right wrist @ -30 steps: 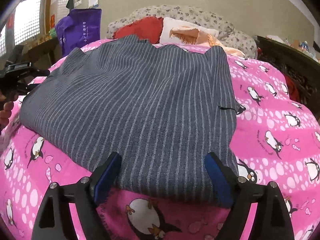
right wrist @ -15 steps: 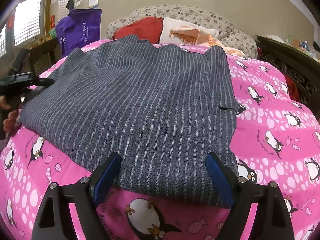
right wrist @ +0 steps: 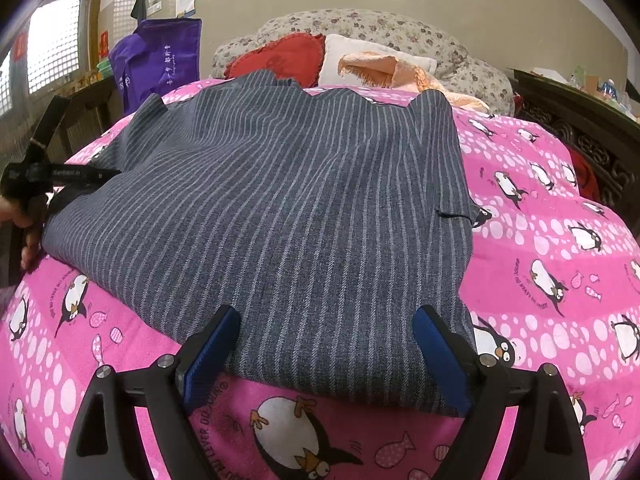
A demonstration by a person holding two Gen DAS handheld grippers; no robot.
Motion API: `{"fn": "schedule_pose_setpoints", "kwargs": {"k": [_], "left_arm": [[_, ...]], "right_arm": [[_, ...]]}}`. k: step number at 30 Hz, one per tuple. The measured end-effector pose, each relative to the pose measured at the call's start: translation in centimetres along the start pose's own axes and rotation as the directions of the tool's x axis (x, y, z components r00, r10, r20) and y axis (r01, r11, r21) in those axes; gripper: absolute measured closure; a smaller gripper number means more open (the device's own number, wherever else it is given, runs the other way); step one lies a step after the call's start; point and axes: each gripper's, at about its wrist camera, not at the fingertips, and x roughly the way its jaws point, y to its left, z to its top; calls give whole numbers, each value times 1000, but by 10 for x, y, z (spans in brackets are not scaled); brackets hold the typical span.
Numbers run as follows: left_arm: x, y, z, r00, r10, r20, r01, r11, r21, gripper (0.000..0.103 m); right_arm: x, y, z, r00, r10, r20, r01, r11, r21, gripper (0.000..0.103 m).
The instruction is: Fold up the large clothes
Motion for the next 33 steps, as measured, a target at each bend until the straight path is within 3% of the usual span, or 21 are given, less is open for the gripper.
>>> {"fn": "schedule_pose_setpoints", "kwargs": {"k": [5, 9, 15, 17, 19, 22, 27, 33], "left_arm": [[-5, -1, -5, 994, -95, -52, 96, 995, 21, 30], [-1, 8, -1, 985, -168, -49, 168, 986, 7, 30], [7, 0, 8, 990, -134, -44, 137, 988, 75, 30], [6, 1, 8, 990, -134, -44, 136, 989, 59, 38], [2, 2, 6, 990, -139, -39, 141, 989, 46, 59], [-5, 1, 2, 993, -112, -28, 113, 993, 26, 77], [-12, -3, 10, 993, -99, -63, 96, 994, -52, 88], [-44, -20, 37, 969, -231, -88, 216, 965, -148, 89]], "right_arm": [[2, -1, 0, 1000, -3, -9, 4, 1000, 16, 9], [3, -3, 0, 1000, 0, -15, 0, 1000, 27, 7], [4, -4, 1, 1000, 0, -16, 0, 1000, 29, 6], [4, -4, 1, 1000, 1, -16, 0, 1000, 30, 6], [4, -4, 1, 1000, 1, -16, -1, 1000, 29, 6], [4, -4, 0, 1000, 1, -16, -1, 1000, 30, 5], [3, -5, -1, 1000, 1, -13, 0, 999, 37, 5], [-10, -18, -3, 999, -28, 34, 24, 994, 108, 5]]}}
